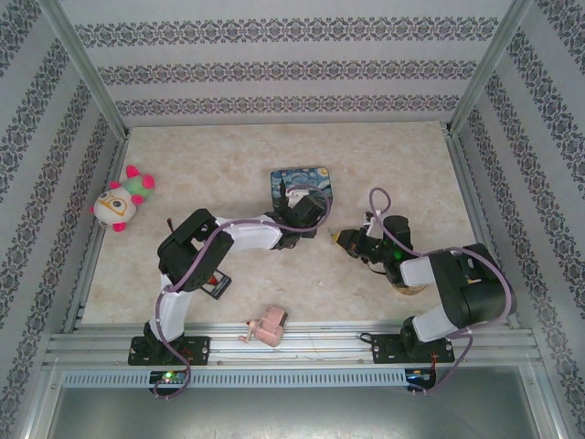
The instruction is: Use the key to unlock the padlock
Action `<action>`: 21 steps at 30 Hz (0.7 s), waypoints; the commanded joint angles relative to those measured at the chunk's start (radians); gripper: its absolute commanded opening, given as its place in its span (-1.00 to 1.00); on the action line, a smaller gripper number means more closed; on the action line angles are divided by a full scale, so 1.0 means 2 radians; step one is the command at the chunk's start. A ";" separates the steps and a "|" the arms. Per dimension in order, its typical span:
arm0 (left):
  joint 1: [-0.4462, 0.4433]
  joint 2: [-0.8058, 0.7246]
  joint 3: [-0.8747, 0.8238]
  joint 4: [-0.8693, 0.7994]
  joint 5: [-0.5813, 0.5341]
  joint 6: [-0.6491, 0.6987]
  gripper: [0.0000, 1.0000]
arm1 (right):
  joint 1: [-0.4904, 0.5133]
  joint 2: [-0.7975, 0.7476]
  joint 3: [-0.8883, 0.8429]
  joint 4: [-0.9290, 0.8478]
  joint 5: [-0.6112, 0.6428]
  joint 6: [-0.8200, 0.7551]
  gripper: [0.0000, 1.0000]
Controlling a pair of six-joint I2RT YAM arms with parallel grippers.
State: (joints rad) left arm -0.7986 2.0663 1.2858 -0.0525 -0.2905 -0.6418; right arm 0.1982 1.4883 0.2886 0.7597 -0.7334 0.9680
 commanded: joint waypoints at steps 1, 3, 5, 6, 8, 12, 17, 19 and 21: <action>-0.005 0.014 0.015 -0.018 -0.015 0.013 0.11 | -0.006 -0.029 0.013 -0.069 0.019 -0.043 -1.00; -0.005 0.016 0.014 -0.018 -0.018 0.010 0.10 | -0.006 -0.044 0.016 -0.092 0.024 -0.053 -1.00; -0.004 0.018 0.014 -0.014 -0.021 0.008 0.07 | -0.006 -0.054 0.019 -0.110 0.028 -0.061 -1.00; -0.004 0.020 0.014 -0.012 -0.021 0.008 0.06 | -0.006 -0.058 0.020 -0.118 0.031 -0.065 -1.00; -0.003 0.023 0.019 -0.012 -0.024 0.009 0.06 | -0.006 -0.065 0.022 -0.127 0.033 -0.070 -1.00; -0.001 0.034 0.029 -0.014 -0.029 0.012 0.05 | -0.006 -0.071 0.022 -0.136 0.035 -0.074 -1.00; 0.003 0.042 0.034 -0.012 -0.029 0.013 -0.07 | -0.006 -0.073 0.022 -0.141 0.037 -0.079 -1.00; 0.003 0.044 0.036 -0.009 -0.029 0.015 -0.21 | -0.006 -0.073 0.022 -0.145 0.038 -0.081 -1.00; 0.004 0.045 0.037 -0.002 -0.025 0.019 -0.30 | -0.006 -0.072 0.022 -0.146 0.041 -0.084 -1.00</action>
State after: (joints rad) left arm -0.7967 2.1155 1.3350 -0.0765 -0.3611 -0.6250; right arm 0.1982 1.3571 0.3126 0.4828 -0.6685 0.8299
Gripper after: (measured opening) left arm 0.361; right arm 0.050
